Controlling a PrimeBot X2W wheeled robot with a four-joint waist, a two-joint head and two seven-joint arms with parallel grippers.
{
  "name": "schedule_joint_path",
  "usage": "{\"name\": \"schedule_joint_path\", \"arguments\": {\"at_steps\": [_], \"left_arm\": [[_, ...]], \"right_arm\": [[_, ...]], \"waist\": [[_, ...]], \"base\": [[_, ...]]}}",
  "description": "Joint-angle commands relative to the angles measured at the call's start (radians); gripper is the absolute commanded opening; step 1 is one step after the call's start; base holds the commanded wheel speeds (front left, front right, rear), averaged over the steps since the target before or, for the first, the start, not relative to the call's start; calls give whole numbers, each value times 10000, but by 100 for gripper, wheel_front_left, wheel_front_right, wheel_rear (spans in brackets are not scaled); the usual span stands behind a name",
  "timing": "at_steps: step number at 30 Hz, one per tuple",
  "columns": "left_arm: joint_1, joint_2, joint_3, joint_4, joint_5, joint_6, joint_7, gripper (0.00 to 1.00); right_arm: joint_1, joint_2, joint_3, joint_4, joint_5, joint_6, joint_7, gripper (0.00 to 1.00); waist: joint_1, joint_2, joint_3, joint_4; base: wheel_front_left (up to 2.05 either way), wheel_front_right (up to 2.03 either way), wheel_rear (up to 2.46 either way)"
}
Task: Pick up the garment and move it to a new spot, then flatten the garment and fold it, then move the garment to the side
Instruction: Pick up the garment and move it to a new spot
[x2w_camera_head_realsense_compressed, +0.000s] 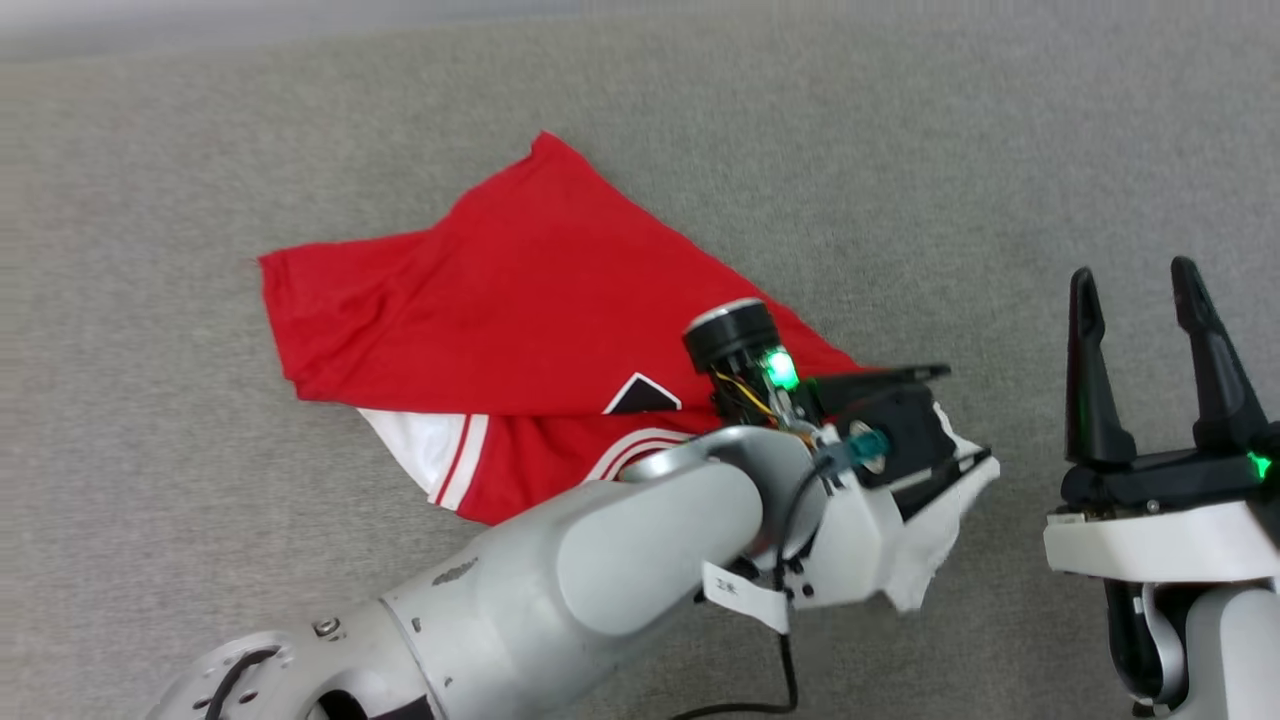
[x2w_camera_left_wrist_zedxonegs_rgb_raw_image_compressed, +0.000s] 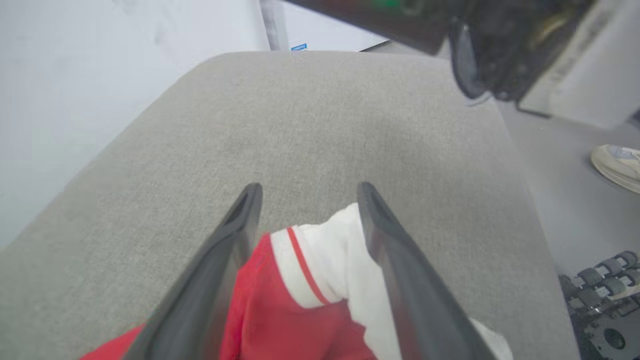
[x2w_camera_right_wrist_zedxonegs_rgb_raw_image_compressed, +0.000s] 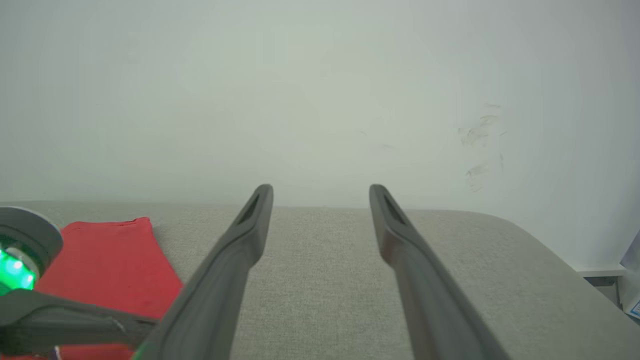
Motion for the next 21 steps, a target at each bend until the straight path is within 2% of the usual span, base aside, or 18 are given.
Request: {"name": "schedule_joint_path", "arguments": {"at_steps": [1,3,4,5,6,7,8,9,13,21], "left_arm": [[-8,-86,198,253,-5,134,-569,100],[32,-119,314,374,23,286,-904,100],[147,-136,530,607,74,648,-1447,100],[147,-136,530,607,74,648,-1447,100],[243,-128,680,695,52,829,-1654,100],[403,-40,1013,772,-3,1213,-1936,100],[403,-40,1013,772,-3,1213,-1936,100],[501,48,1198,776,-22,1422,-2028,100],[1073,539,2017,483,24,2221,-2193,100],[3076,1805,4471,-1405,727,3762,-2205,100]], "right_arm": [[200,28,-1,37,-57,-7,-24,100],[281,26,-5,56,-80,-7,-24,100],[409,25,-11,87,-95,-7,-24,100],[409,25,-11,87,-95,-7,-24,100],[491,26,-3,103,-114,-7,-24,100],[630,27,-13,127,-161,-7,-24,100],[630,27,-13,127,-161,-7,-24,100],[688,27,-7,152,-167,-7,-24,100],[933,27,-27,193,-176,-7,-24,100],[1370,27,-110,272,-228,-7,-24,100]], "waist": [[0,0,-550,283],[0,0,-691,345],[0,0,-958,479],[0,0,-958,479],[0,0,-1086,549],[0,0,-1310,685],[0,0,-1310,685],[0,0,-1422,750],[0,0,-1788,988],[0,0,-2326,1383]], "base": [[0,0,0],[0,0,0],[0,0,0],[0,0,0],[0,0,0],[0,0,0],[0,0,0],[0,0,0],[0,0,0],[0,0,0]]}}
